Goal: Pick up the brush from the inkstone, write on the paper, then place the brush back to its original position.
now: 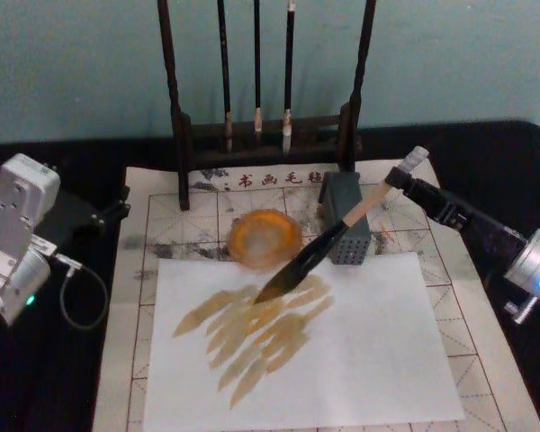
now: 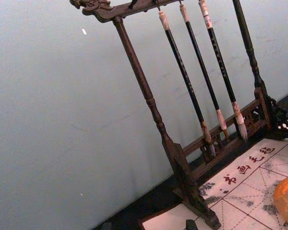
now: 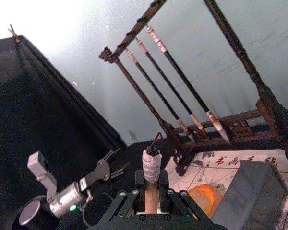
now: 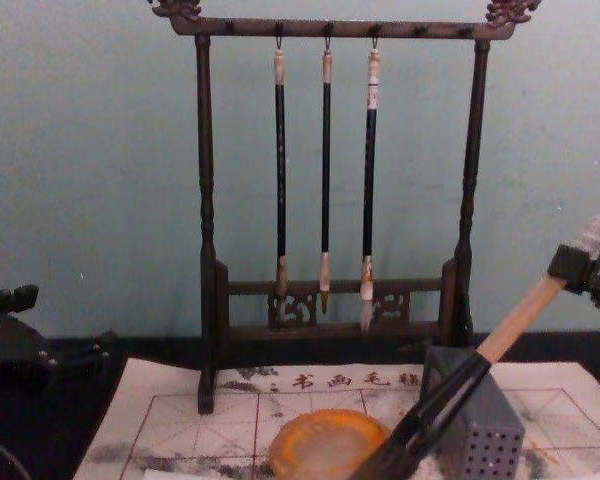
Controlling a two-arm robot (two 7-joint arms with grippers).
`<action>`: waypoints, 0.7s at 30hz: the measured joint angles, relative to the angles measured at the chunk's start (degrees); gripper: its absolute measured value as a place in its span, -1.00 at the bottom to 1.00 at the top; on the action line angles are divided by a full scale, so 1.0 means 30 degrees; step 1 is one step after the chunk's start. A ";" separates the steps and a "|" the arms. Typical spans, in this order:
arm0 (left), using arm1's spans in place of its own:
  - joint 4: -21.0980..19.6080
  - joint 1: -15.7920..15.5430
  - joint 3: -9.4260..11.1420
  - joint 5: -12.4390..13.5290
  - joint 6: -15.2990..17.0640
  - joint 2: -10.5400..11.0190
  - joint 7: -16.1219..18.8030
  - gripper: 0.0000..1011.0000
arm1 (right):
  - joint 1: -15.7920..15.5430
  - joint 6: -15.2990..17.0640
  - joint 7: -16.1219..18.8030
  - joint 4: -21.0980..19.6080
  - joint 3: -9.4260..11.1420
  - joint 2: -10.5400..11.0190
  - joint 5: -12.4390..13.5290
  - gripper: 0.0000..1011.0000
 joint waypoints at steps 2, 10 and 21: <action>0.0002 0.0000 0.0000 0.0000 0.0000 0.0000 0.0000 0.98 | 0.0005 0.0039 0.0143 -0.0141 -0.0097 0.0315 -0.0027 -0.65; 0.0002 0.0000 0.0000 0.0001 -0.0001 0.0000 0.0000 0.98 | 0.0048 0.0053 0.0464 -0.0556 -0.0438 0.1269 -0.0236 -0.65; 0.0001 0.0000 0.0000 0.0000 0.0000 -0.0001 0.0001 0.98 | 0.0072 -0.0329 0.0468 -0.1059 -0.0759 0.2298 -0.1176 -0.65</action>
